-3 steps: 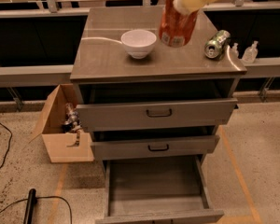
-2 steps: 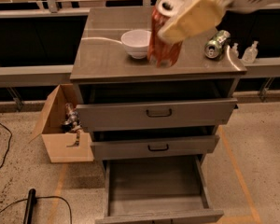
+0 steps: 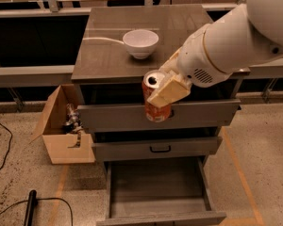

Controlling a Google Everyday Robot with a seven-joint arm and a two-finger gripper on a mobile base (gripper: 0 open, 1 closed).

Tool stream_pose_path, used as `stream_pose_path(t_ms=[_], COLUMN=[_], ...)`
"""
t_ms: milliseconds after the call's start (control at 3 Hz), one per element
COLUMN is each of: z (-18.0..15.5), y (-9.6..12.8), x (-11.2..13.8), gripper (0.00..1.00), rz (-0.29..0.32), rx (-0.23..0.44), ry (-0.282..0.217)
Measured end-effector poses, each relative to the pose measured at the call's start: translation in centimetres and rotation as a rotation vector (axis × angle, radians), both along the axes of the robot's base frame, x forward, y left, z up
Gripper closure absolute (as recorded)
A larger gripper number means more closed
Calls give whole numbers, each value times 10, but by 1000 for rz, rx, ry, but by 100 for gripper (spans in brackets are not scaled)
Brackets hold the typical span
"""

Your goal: Place coke can into bottom drawer

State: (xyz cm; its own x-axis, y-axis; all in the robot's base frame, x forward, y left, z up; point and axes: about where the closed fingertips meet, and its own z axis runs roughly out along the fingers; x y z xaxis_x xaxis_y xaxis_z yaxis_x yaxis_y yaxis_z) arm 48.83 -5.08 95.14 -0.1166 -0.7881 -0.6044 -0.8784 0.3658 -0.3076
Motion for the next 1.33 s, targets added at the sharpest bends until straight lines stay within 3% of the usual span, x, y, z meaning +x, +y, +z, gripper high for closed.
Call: stream_pose_path(t_ms=[333, 667, 1000, 1333], z=[-4, -64, -160, -226], y=[8, 21, 34, 45], x=[-2, 0, 21, 52], gripper=[100, 100, 100, 100], rz=[-18, 3, 31, 26], rx=[-6, 21, 41, 71], ry=[-6, 16, 38, 12])
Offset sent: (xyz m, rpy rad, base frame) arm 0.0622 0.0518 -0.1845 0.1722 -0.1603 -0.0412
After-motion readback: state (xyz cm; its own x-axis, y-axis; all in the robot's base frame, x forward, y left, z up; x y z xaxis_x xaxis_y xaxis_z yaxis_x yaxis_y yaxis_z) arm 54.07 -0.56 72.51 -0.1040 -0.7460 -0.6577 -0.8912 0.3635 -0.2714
